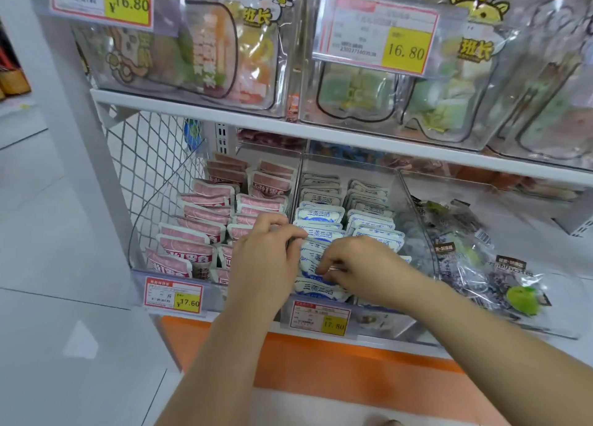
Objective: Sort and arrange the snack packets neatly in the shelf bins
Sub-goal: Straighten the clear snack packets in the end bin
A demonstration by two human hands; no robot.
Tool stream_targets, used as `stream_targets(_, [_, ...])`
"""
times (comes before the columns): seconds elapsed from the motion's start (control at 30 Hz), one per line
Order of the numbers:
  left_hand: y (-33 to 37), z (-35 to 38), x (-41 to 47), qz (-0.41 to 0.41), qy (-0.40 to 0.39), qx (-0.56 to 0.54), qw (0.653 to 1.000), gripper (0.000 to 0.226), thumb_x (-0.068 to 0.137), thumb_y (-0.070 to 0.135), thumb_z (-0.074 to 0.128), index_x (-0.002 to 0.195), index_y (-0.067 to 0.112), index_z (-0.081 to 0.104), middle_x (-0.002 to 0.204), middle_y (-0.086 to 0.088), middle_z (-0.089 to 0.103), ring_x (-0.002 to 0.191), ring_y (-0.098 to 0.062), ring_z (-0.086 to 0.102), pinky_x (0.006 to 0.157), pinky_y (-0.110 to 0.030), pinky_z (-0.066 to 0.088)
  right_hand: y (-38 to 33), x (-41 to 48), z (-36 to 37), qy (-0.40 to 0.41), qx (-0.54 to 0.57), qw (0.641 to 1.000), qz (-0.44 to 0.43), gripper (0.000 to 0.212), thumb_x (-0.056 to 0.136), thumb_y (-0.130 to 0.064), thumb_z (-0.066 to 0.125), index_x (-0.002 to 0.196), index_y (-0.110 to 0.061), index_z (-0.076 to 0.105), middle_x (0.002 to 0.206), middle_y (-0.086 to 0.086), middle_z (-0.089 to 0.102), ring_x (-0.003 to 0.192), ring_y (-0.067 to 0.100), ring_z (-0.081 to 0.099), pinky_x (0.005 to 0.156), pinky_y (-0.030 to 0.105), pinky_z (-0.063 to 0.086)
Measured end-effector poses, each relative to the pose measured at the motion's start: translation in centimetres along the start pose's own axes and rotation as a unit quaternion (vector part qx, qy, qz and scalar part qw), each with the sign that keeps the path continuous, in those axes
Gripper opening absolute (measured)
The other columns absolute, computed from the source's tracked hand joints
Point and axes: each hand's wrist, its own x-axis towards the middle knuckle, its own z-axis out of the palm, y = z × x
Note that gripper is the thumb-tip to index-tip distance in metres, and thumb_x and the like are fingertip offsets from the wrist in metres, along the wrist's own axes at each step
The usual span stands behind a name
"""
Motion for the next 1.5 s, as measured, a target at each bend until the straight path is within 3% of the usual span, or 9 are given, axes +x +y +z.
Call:
stream_targets(0.23, [0.3,0.0,-0.9,0.005,0.003,0.044,0.999,0.021,0.087,0.021,0.061,0.107,0.023,0.07,0.121,0.002,0.053,0.098,-0.017,0.055,0.1,-0.039,0.038,-0.4,0.7,0.6,0.032,0.039,0.999,0.001,0.019,0.089,-0.016,0.056,0.098,-0.027,0.069,0.095,-0.007,0.071,0.09,0.013,0.061,0.081,0.03,0.049])
stream_targets(0.4, [1.9,0.8,-3.2,0.039,0.043,0.078,0.995,0.02,0.08,0.012,0.068,0.097,0.02,0.072,0.121,-0.006,0.056,0.108,-0.03,0.054,0.096,-0.05,0.039,1.4,-4.8,0.3,0.177,0.104,0.979,-0.009,0.016,0.089,-0.015,0.061,0.099,-0.017,0.072,0.104,-0.007,0.067,0.097,0.006,0.058,0.091,0.019,0.043])
stream_targets(0.53, [4.7,2.2,-5.2,0.085,0.028,0.081,0.993,0.016,0.082,0.014,0.062,0.091,0.021,0.072,0.114,-0.006,0.061,0.102,-0.031,0.058,0.093,-0.052,0.043,4.4,-11.3,0.1,0.235,0.155,0.958,0.052,0.014,0.087,-0.014,0.062,0.095,-0.018,0.073,0.084,-0.009,0.067,0.079,0.002,0.06,0.079,0.013,0.044])
stream_targets(0.7, [9.9,4.8,-6.6,0.15,-0.025,0.075,0.986,0.019,0.083,0.013,0.056,0.093,0.02,0.071,0.108,-0.001,0.06,0.099,-0.024,0.053,0.099,-0.052,0.039,9.2,-17.7,0.8,0.253,0.161,0.938,0.172,0.016,0.088,-0.011,0.061,0.096,-0.016,0.074,0.091,-0.006,0.07,0.081,0.003,0.056,0.072,-0.001,0.037])
stream_targets(0.9, [16.8,7.7,-5.8,0.21,-0.153,0.132,0.957,0.029,0.096,0.021,0.046,0.12,0.026,0.06,0.122,0.011,0.052,0.11,-0.007,0.047,0.116,-0.027,-0.003,13.3,-20.7,1.8,0.235,0.147,0.931,0.236,0.019,0.087,-0.02,0.061,0.102,-0.024,0.072,0.1,-0.005,0.072,0.093,0.014,0.064,0.091,0.031,0.046])
stream_targets(1.07, [19.2,10.4,-4.0,0.246,-0.243,0.261,0.901,0.033,0.097,0.031,0.045,0.13,0.031,0.051,0.131,0.011,0.053,0.121,-0.008,0.047,0.116,-0.032,0.004,14.6,-20.5,2.6,0.302,0.163,0.911,0.229,0.025,0.077,-0.021,0.051,0.088,-0.021,0.074,0.078,-0.003,0.07,0.071,0.021,0.064,0.076,0.037,0.046])
stream_targets(1.17, [19.6,11.8,-3.6,0.226,-0.294,0.312,0.875,0.025,0.097,0.032,0.045,0.117,0.03,0.059,0.116,0.003,0.064,0.107,-0.016,0.056,0.091,-0.028,0.035,15.6,-20.8,2.7,0.288,0.173,0.91,0.244,0.029,0.08,-0.016,0.058,0.106,-0.019,0.07,0.096,0.002,0.063,0.077,0.025,0.062,0.076,0.036,0.043])
stream_targets(1.27, [19.2,12.8,-3.0,0.204,-0.301,0.337,0.868,0.023,0.098,0.031,0.042,0.102,0.025,0.063,0.095,0.003,0.068,0.084,-0.018,0.061,0.066,-0.028,0.044,16.2,-21.2,2.6,0.279,0.207,0.901,0.259,0.035,0.081,-0.012,0.064,0.115,-0.017,0.065,0.124,0.006,0.053,0.085,0.026,0.062,0.084,0.04,0.047])
stream_targets(1.5, [18.6,13.4,-2.4,0.182,-0.24,0.313,0.901,0.023,0.1,0.03,0.037,0.1,0.022,0.059,0.093,0.003,0.064,0.075,-0.016,0.058,0.063,-0.029,0.047,16.7,-20.6,3.1,0.246,0.23,0.908,0.249,0.041,0.09,-0.024,0.058,0.131,-0.022,0.054,0.144,-0.004,0.041,0.125,0.012,0.045,0.099,0.023,0.037])
